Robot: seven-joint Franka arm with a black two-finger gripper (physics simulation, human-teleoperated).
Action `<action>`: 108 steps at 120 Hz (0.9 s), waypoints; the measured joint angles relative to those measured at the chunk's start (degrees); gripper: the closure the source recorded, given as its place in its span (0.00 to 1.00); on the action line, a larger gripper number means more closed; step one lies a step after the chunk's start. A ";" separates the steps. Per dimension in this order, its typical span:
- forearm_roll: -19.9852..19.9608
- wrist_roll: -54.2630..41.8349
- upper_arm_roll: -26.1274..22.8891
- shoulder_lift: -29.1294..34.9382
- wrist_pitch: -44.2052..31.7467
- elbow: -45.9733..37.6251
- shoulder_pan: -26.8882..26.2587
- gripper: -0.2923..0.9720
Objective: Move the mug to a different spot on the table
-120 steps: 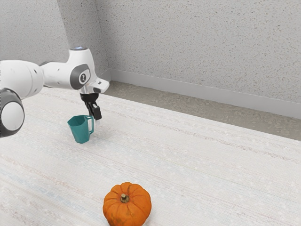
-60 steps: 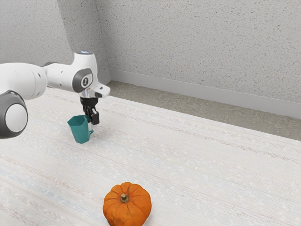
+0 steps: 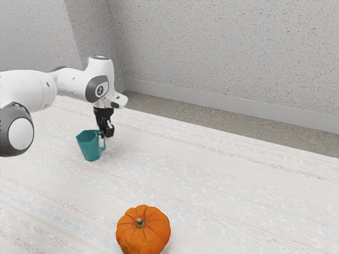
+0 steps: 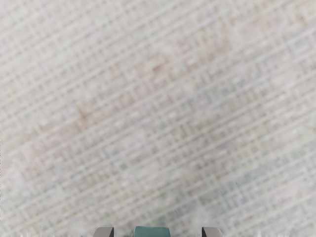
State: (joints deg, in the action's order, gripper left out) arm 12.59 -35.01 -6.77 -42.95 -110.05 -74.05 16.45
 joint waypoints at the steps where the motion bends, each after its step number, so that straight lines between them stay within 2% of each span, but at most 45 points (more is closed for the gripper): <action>1: 0.09 0.04 0.06 0.00 0.05 0.00 -0.09 0.64; 11: 1.01 0.43 0.72 0.03 0.47 0.02 -0.72 0.66; 28: 1.67 0.93 1.68 0.09 0.87 0.03 -1.00 0.63; 71: 5.76 2.07 2.16 0.10 4.27 0.60 -2.47 0.76; 108: 12.69 6.21 -0.26 0.29 11.29 2.83 -4.34 0.82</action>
State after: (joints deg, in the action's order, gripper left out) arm 25.28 -28.80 -7.04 -42.66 -98.77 -71.22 12.12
